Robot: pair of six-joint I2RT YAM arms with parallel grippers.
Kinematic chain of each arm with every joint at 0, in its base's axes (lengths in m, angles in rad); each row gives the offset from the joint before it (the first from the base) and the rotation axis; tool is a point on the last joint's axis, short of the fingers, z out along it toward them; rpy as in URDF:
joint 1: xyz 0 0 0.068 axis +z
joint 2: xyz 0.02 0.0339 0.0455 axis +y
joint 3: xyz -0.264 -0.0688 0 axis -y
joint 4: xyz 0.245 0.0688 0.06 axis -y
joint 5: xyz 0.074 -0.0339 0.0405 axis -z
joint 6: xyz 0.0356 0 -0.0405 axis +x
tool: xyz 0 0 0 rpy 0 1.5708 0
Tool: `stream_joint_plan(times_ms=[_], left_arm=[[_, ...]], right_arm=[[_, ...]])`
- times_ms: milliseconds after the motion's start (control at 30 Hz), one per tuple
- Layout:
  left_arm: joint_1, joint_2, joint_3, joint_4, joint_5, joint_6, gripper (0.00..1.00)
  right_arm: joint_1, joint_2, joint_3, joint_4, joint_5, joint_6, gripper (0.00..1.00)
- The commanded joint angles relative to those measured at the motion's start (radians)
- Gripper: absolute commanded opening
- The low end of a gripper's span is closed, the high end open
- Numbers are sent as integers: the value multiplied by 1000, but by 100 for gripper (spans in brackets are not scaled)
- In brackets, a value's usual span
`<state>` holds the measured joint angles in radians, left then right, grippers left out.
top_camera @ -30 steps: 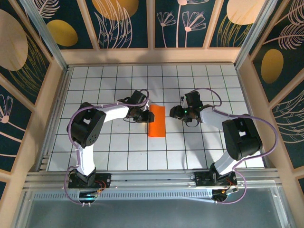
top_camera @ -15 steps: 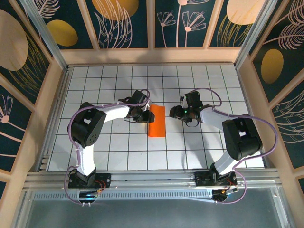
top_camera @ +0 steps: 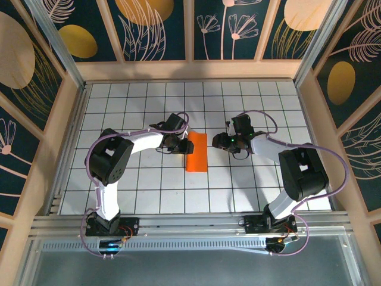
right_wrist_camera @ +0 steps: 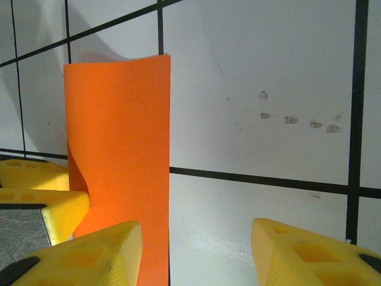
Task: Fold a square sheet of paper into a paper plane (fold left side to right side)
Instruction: First fold in half a square sheet of paper at the center of the table, then hold the square sheet of paper at the center of the table.
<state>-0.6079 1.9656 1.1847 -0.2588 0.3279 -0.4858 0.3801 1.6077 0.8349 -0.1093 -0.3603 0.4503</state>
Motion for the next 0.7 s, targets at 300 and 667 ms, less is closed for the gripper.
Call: stream_joint_plan(times_ms=[300, 667], left_arm=[[-2, 96, -22, -8, -110, 16, 37], [-2, 94, -26, -7, -113, 13, 37]], right_arm=[[3, 5, -18, 58, -94, 8, 50], [81, 148, 2, 222, -276, 100, 13]])
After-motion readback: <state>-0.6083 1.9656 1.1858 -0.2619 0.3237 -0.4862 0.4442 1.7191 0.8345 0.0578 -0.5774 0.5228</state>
